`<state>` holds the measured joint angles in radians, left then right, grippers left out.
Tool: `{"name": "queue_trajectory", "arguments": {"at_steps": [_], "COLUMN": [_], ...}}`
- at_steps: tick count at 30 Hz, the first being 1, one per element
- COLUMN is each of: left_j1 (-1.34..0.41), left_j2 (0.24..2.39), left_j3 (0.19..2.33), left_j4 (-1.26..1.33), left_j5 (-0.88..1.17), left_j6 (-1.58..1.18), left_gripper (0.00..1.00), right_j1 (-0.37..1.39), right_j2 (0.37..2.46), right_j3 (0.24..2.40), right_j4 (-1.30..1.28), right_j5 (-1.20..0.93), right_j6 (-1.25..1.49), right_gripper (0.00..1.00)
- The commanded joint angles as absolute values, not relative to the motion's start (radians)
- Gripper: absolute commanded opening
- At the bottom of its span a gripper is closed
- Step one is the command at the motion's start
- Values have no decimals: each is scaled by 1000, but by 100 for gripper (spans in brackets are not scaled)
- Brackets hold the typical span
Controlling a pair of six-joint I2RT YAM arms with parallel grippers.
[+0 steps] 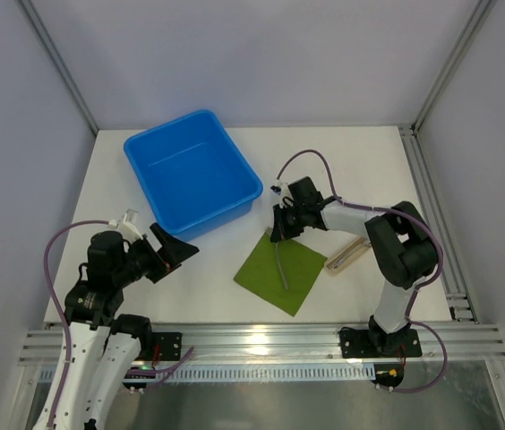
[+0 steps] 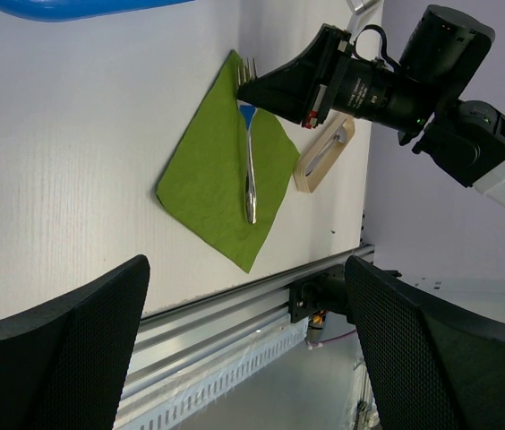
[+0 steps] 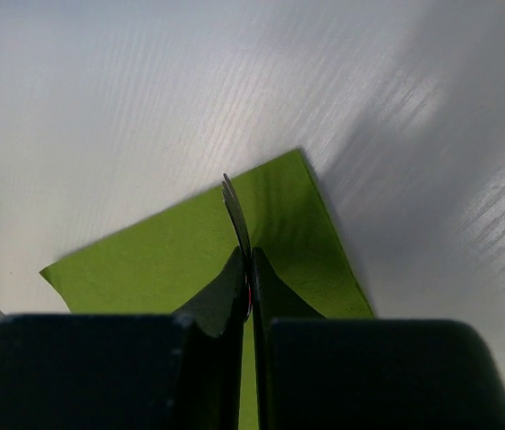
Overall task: Place the utensils on the paper napkin and roll it up
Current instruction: Adjust the utensils on the napkin.
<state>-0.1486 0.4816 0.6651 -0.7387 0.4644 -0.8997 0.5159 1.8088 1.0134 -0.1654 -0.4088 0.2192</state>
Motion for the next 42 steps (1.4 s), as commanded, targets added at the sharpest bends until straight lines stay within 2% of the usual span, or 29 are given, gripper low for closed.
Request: {"name": "queue_trajectory", "arguments": {"at_steps": [1,35,42], "left_j1": [-152,-150,-150], "left_j2": [479,469,463], "left_j3": [675,655,660], "left_j4": [-726,-726,-733], "left_j5": [472,476,474], "left_j6": [-876,-880,-879], "left_gripper": [91,91,91], "right_j1": [518,518,519], "right_j2": [1822,1829,1824], "right_j3": [1049,1052,1045], "right_j4": [-133,-140,-143], "right_j5": [-391,-373,-351], "right_j6": [216,209,209], "right_gripper": [4,4,9]}}
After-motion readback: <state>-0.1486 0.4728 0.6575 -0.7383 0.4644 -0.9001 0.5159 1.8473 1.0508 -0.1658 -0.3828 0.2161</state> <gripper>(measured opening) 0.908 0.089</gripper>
